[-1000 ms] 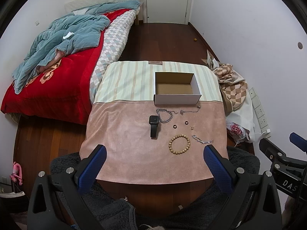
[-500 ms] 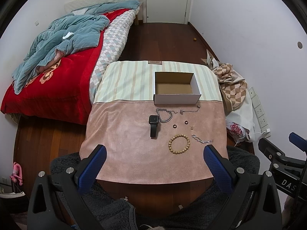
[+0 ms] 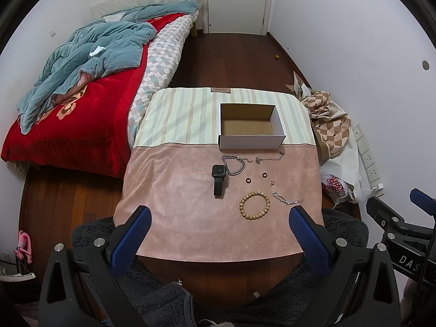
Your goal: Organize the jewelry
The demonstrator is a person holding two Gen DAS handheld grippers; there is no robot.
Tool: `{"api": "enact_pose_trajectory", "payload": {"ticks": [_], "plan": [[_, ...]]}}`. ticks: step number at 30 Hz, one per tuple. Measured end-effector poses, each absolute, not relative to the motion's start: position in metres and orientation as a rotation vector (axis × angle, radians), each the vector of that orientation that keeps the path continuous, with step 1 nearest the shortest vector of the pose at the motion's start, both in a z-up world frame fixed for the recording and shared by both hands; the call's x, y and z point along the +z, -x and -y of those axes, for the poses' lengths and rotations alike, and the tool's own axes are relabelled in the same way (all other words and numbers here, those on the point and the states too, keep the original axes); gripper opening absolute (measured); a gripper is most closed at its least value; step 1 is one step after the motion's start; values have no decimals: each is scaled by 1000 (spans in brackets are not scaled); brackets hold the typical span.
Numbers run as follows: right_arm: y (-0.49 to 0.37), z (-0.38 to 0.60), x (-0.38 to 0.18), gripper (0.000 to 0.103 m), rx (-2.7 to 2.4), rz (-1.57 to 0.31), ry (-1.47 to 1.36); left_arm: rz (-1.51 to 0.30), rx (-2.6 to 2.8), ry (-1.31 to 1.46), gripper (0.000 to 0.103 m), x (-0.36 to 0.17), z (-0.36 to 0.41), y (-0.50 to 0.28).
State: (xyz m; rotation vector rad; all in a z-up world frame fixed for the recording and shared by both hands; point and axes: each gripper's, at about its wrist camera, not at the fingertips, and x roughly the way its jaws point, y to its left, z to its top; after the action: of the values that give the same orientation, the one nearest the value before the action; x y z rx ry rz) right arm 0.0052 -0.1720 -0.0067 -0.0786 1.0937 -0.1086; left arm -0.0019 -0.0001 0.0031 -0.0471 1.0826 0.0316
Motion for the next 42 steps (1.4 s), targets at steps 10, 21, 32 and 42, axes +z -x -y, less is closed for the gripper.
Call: {"api": "enact_pose_trajectory", "payload": {"ticks": [10,21,32,42], "plan": [[-5,172,-5,103,-109,-1090,83,-1081,30,47,103,8,1,1],[-5,171,-5,103,-110,-1090,84,-1079,31,47,103,9,0,1],[-6,172,-3,103,-105,-1093,86,-1082,32,55,103,12,0,-2],[-7,172,-3,103,-104,-1094,90,-1081,30,57,103,10,-1,0]]}}
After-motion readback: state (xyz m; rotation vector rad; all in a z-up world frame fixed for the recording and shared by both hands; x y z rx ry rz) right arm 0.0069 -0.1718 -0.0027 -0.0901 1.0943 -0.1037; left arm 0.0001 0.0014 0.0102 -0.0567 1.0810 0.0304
